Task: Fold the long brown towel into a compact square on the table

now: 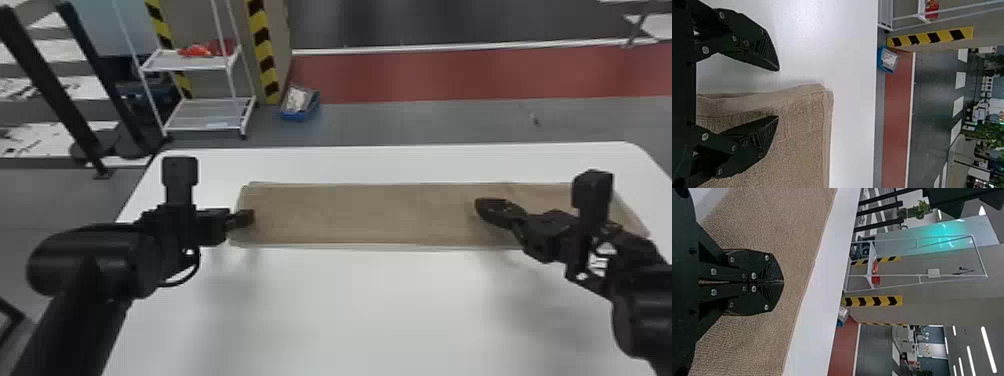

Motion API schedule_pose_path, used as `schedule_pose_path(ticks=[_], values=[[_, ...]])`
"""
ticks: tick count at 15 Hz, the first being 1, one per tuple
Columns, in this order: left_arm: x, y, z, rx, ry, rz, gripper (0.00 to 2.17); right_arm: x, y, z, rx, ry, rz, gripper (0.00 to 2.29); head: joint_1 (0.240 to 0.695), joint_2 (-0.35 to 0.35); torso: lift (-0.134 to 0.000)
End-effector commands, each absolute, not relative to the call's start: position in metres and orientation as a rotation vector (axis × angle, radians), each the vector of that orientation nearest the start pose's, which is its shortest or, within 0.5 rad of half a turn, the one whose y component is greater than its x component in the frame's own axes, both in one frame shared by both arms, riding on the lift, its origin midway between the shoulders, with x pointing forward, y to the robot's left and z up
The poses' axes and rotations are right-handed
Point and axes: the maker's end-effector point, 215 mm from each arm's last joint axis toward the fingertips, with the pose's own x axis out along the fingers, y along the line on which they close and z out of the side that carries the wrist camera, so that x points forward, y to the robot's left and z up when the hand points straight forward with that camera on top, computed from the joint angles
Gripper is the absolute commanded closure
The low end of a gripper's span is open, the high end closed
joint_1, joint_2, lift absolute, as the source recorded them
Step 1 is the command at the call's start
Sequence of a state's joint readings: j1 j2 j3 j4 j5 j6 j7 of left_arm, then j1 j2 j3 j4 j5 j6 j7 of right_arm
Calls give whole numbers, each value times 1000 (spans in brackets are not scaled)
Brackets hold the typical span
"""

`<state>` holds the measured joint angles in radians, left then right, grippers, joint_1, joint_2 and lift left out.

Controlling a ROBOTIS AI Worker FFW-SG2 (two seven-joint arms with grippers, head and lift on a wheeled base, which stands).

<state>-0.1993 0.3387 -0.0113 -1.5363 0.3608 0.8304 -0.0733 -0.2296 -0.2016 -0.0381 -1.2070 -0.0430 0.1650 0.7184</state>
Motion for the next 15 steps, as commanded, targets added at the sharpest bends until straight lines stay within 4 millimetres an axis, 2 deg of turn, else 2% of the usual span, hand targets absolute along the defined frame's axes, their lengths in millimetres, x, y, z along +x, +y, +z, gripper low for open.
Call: schedule_pose_path(ticks=[1,3,6,8,9,11,14,15], values=[[590,315,-453,-58,680,-99,876,601,-218,-438,-20,326,600,2074,695,98,-128],[589,306,-450,-99,687,-126,1389,601,-218,-439,-19,328,599,2074,695,89,-128],[587,292,-438,-142,687,-165,1443,601,-216,-442,-15,333,602,2074,695,79,-128],[573,272,-431,-182,748,-215,1443,602,-215,-441,-12,332,602,2074,695,72,-128],[572,262,-420,-204,748,-239,1443,601,-215,-443,-10,336,601,2074,695,68,-128],[577,246,-394,-217,714,-276,1598,603,-216,-444,-7,337,601,2074,695,50,-128],[594,211,-348,-253,650,-335,1598,607,-216,-435,3,302,600,2071,695,29,-128],[592,193,-342,-258,675,-360,1598,607,-220,-431,16,282,592,2064,695,22,-128]])
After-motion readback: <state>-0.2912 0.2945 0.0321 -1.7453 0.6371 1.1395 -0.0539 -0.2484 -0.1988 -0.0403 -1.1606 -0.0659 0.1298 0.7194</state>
